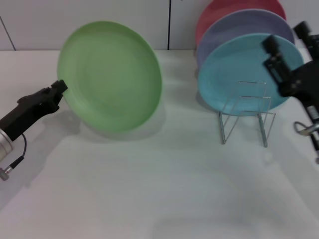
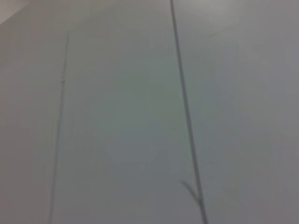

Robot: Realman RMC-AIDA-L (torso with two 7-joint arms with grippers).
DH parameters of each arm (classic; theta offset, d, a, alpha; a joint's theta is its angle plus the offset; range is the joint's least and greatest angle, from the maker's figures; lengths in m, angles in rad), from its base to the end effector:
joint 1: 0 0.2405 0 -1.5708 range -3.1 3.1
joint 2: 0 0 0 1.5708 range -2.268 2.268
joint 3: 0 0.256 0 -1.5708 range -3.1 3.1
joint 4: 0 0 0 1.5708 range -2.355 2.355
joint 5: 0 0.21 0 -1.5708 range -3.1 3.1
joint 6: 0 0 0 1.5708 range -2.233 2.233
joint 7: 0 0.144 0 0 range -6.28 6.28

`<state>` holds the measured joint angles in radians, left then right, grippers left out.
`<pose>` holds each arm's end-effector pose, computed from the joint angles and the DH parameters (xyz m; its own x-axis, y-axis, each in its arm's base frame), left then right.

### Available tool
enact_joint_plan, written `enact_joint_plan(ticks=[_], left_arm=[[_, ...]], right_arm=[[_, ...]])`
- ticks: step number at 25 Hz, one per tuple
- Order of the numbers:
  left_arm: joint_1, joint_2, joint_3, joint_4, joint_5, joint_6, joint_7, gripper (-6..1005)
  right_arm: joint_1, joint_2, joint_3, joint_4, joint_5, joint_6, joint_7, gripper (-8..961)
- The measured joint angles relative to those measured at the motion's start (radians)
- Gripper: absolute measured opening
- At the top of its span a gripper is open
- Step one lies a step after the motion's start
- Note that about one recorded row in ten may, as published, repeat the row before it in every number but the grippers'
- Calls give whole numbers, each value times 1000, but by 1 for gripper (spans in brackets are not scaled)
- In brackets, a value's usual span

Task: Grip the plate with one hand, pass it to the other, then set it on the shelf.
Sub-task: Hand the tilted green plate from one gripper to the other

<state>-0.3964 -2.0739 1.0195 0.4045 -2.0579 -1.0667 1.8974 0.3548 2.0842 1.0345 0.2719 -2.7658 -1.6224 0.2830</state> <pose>-0.3153 0.3469 -0.0034 0.3896 0.3330 0.8587 0.8788 -0.4133 -0.2384 0.2528 0.2904 -0.0055 0.4552 0.4043 -0.7933 -0.6244 -0.4902 -0.6081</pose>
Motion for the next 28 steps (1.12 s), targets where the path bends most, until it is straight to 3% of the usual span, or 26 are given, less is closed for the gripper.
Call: enact_joint_plan(ticks=[3, 9, 19, 28], left_arm=[[-6, -4, 0, -78, -125, -68, 171, 29], [-6, -5, -2, -141, -220, -151, 283, 29], [-25, -5, -3, -211, -297, -185, 379, 29], [-60, -6, -4, -279, -341, -214, 437, 30]], right_arm=[[4, 0, -56, 53, 0, 66, 0, 714], [12, 1, -106, 90, 0, 113, 1, 714], [17, 2, -175, 168, 3, 201, 2, 714], [39, 8, -242, 208, 10, 367, 14, 713]])
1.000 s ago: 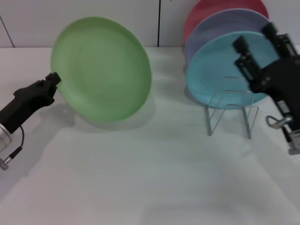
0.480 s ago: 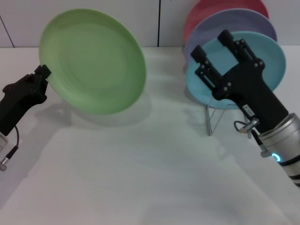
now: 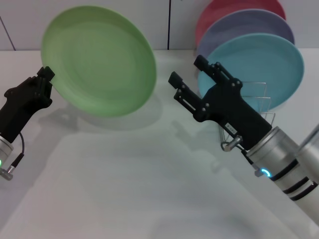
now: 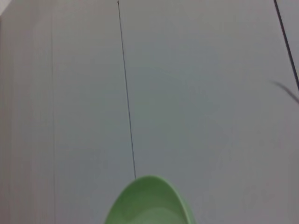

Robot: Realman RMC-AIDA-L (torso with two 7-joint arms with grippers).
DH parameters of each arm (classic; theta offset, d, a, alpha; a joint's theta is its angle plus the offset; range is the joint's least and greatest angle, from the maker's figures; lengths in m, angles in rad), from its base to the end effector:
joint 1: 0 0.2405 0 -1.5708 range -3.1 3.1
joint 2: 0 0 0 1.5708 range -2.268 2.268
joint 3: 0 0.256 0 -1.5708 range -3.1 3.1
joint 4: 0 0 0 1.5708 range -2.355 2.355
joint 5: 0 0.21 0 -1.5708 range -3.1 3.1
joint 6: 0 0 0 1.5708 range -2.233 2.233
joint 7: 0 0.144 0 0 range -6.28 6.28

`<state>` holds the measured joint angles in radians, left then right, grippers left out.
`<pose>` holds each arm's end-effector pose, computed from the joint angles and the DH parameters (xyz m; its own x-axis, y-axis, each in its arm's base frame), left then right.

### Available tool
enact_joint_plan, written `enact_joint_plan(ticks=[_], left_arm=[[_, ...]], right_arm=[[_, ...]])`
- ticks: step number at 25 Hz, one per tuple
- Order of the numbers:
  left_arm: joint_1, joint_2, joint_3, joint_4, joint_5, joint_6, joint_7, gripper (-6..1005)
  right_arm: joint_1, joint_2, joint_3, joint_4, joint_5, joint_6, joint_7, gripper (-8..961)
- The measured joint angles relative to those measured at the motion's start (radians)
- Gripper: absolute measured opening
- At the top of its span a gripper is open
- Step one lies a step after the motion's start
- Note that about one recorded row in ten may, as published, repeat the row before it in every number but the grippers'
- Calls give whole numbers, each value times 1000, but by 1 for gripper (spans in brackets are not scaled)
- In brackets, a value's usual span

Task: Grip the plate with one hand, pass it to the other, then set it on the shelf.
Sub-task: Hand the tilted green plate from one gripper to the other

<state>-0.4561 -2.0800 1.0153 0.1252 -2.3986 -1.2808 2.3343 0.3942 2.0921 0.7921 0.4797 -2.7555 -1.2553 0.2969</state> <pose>-0.3107 0.3324 -0.0080 0.4152 0.0797 0.9062 0.8422 -0.4102 -0.3498 0.2048 0.3018 -0.0787 0.5215 0.1365 -0.8423 -0.5692 -0.6798 -0.4626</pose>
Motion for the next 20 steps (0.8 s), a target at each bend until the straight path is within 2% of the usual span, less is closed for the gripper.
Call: enact_joint_plan(ticks=[3, 20], left_arm=[[1, 0, 0, -6, -2, -20, 1, 30], [-2, 0, -1, -58, -16, -47, 53, 30]], right_arm=[[3, 0, -2, 19, 0, 75, 35, 713], [32, 0, -54, 23, 1, 165, 98, 713]])
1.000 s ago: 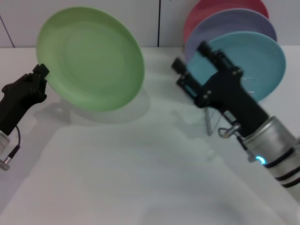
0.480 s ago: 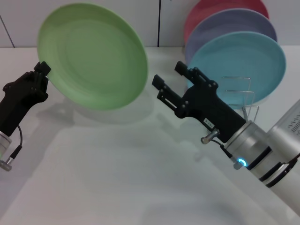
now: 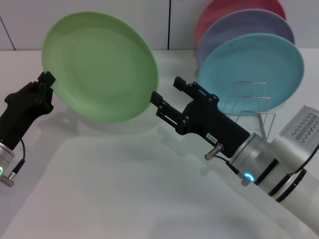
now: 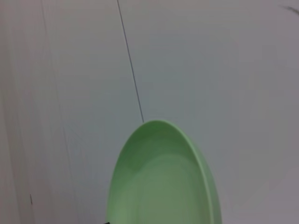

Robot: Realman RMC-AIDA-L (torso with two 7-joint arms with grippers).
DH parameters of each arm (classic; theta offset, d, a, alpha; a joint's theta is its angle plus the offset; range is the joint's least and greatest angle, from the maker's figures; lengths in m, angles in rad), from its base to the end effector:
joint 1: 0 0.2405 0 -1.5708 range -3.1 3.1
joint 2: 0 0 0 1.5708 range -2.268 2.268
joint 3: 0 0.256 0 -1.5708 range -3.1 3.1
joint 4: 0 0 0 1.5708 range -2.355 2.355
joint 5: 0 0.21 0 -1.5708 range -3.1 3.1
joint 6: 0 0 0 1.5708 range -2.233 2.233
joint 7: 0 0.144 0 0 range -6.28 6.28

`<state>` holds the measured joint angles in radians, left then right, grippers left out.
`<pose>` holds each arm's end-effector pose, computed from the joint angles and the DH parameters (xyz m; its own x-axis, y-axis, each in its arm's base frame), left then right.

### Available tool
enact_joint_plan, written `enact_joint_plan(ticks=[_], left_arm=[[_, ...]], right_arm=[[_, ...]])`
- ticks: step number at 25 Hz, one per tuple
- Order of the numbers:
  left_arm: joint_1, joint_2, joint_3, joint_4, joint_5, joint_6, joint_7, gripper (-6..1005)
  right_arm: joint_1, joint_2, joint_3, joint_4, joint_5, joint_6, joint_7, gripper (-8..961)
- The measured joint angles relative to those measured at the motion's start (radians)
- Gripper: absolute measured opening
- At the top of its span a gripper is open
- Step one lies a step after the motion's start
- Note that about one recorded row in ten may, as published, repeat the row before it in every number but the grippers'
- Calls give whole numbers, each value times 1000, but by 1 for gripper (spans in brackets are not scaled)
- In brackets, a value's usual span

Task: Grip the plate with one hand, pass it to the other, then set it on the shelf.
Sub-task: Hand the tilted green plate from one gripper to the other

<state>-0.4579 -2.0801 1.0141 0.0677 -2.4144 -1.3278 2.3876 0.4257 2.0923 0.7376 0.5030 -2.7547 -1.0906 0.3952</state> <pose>-0.3125 0.3230 -0.0131 0.4225 0.0674 0.9038 0.8371 -0.4113 -0.3607 0.2031 0.3062 -0.1033 0.5537 -0.0395 -0.8318 -0.6058 -0.7044 -0.3698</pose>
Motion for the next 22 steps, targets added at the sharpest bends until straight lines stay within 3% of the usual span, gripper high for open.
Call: enact_joint_plan(ticks=[22], left_arm=[[-4, 0, -14, -42, -8, 24, 67, 31]], right_arm=[[37, 0, 8, 1, 0, 100, 1, 714]])
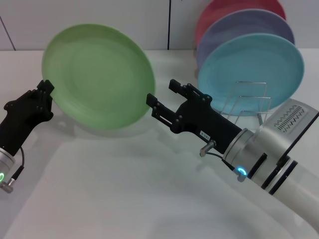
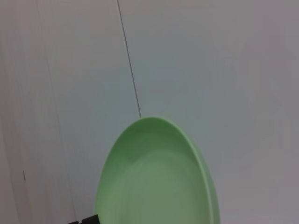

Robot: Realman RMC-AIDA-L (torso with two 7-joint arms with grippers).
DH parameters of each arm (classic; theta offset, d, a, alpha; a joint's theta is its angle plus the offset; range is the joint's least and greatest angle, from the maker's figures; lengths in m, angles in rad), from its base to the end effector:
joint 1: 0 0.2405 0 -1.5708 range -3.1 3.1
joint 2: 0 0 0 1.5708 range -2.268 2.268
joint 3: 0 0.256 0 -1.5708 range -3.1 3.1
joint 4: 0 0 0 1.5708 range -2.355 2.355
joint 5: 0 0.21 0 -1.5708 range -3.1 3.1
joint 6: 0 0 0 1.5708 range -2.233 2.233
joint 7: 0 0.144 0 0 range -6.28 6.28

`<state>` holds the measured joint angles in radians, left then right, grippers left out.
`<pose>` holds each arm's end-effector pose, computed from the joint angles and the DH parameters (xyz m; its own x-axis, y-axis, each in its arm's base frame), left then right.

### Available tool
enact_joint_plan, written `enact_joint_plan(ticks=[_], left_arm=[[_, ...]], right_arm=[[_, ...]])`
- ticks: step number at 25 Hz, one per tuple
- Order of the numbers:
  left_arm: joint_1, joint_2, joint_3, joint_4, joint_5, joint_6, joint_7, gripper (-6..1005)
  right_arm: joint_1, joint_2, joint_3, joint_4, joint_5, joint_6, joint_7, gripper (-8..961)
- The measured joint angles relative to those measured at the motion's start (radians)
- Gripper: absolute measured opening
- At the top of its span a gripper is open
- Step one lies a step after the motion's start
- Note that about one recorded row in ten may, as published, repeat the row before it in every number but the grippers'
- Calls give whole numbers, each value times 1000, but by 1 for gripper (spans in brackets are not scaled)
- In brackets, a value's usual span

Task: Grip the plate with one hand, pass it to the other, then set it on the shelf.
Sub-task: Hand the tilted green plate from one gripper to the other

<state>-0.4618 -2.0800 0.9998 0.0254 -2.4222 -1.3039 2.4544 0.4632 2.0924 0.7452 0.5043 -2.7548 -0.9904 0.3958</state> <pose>-0.3208 0.3190 -0.0188 0.4623 0.0819 0.8829 0.8357 -0.3732 -0.4030 0.2022 0.3181 -0.1107 0.6027 -0.0810 -0.7938 -0.6046 -0.6956 -0.3881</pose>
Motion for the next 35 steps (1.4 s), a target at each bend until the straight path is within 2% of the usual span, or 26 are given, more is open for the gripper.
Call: enact_joint_plan(ticks=[25, 30, 35], left_arm=[[5, 0, 11, -16, 9, -23, 0, 32], [3, 0, 11, -16, 9, -23, 2, 32], [-2, 0, 12, -24, 9, -26, 7, 32]], right_arm=[[27, 0, -21, -3, 49, 13, 0, 714], [33, 0, -21, -2, 49, 27, 0, 618], [34, 0, -22, 0, 49, 38, 0, 440]])
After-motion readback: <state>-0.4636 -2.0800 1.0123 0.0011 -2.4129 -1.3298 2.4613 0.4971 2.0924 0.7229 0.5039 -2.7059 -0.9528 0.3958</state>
